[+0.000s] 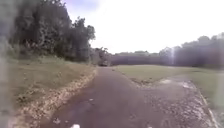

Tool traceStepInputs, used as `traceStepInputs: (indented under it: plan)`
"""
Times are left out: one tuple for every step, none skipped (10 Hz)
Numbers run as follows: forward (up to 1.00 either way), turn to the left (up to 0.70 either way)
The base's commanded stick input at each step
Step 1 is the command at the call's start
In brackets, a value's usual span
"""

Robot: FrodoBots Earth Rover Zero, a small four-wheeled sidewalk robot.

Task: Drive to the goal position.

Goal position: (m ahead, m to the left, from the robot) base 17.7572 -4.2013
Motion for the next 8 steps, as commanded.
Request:
traceStepInputs:
  plan:
    - [0.85,0.0]
    - [0.85,0.0]
    - [0.85,0.0]
    - [0.85,0.0]
    - [0.85,0.0]
    - [0.85,0.0]
    - [0.85,0.0]
    - [0.85,0.0]
